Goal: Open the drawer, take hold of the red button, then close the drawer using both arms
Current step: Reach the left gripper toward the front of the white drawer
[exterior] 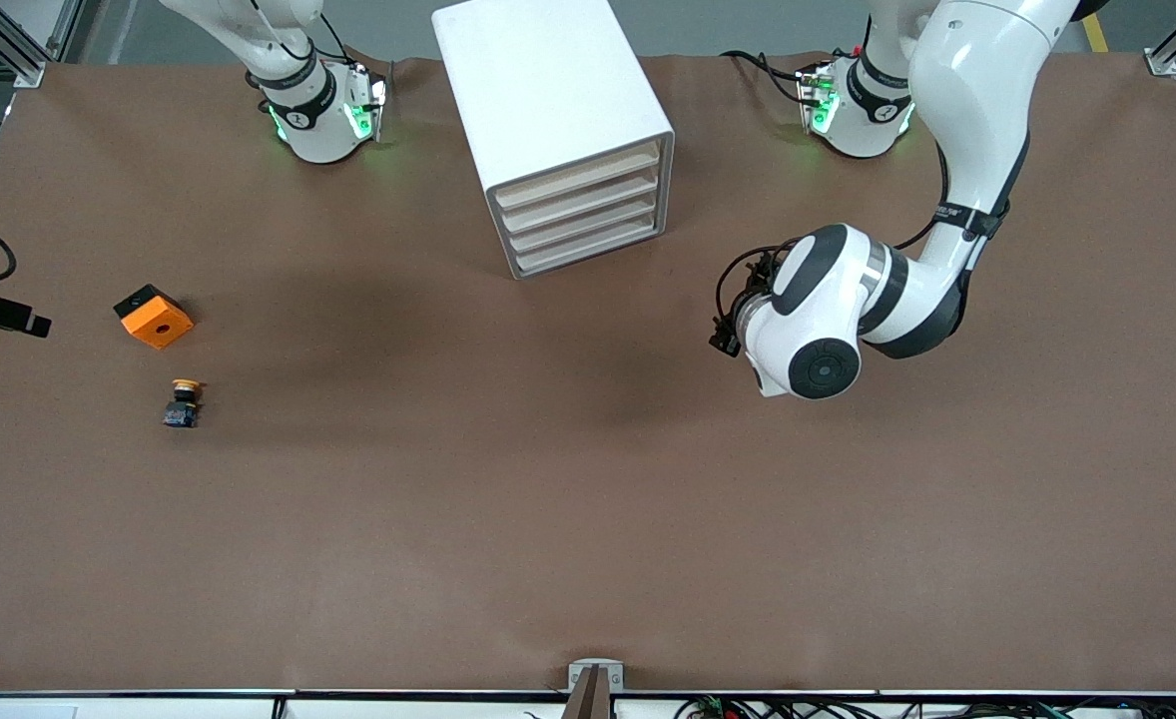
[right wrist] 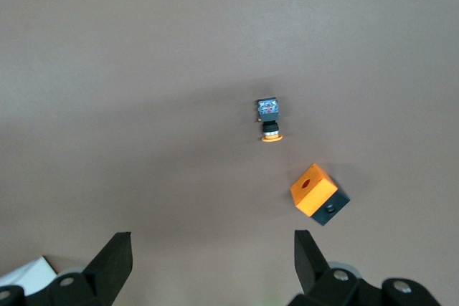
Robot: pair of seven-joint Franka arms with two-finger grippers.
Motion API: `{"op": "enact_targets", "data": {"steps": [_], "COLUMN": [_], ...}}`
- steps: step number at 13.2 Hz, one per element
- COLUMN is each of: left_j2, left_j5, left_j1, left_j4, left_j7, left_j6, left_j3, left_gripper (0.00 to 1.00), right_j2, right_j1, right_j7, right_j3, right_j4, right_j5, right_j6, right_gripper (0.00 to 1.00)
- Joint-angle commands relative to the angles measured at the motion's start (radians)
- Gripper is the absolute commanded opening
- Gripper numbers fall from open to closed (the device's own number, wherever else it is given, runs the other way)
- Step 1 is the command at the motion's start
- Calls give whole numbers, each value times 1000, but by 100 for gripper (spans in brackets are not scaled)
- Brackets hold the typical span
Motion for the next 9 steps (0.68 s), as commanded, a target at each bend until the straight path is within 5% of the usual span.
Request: {"op": "enact_targets", "data": {"steps": [1, 9], "left_j2": [52, 149], "left_j5": [-58, -235], "left_j1": [-15, -41], "left_j4": [65, 76], "left_j7": [-117, -369], "left_j6": [-52, -135], "left_j3": [-10, -11], "left_gripper": [100, 100], "right_j2": [-9, -27], "right_j1": [31, 187], "right_j7": [132, 568], "right_j3": [-1, -1], "right_j4": [13, 13], "right_j5": [16, 9], "right_j6": [-32, -72], "right_gripper": [100, 100]}}
